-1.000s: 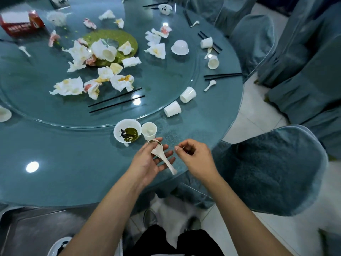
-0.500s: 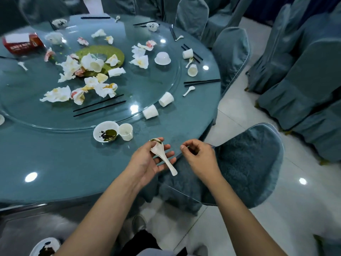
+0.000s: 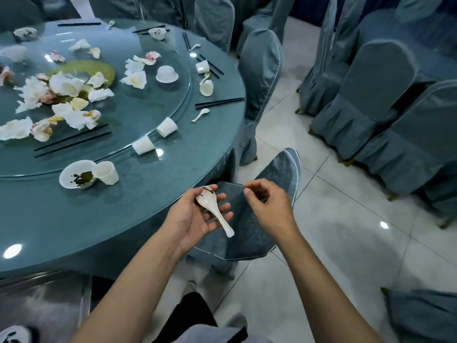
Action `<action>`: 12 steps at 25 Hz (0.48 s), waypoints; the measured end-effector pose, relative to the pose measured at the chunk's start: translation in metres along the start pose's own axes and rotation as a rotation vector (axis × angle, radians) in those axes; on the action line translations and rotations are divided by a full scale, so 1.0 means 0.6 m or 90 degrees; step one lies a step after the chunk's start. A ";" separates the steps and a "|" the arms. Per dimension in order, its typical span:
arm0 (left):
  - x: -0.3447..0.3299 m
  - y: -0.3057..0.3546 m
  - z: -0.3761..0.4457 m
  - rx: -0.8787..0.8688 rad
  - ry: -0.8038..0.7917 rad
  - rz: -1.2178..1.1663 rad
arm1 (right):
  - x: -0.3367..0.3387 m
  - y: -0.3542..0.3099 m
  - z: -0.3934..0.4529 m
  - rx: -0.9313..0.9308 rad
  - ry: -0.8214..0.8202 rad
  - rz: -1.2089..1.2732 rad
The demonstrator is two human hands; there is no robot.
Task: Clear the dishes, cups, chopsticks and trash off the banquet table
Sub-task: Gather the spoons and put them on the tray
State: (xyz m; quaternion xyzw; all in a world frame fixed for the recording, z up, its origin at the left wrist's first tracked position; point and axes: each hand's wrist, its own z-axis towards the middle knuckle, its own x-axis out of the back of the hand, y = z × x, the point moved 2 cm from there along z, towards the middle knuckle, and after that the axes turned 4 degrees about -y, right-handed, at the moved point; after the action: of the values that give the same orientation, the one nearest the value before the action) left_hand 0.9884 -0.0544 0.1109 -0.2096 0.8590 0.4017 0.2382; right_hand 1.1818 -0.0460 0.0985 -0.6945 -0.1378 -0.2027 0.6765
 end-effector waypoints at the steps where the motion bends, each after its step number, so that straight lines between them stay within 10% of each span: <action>1: -0.013 -0.002 0.009 0.004 -0.002 0.004 | 0.013 0.006 0.003 -0.004 0.008 -0.004; 12: -0.133 0.003 0.128 0.060 -0.072 0.023 | 0.117 0.026 0.083 -0.035 0.093 -0.023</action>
State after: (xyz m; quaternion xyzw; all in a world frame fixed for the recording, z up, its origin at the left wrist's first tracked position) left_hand 1.0698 0.0208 0.1146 -0.1598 0.8657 0.3762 0.2890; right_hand 1.2555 -0.0032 0.1176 -0.6936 -0.0950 -0.2686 0.6616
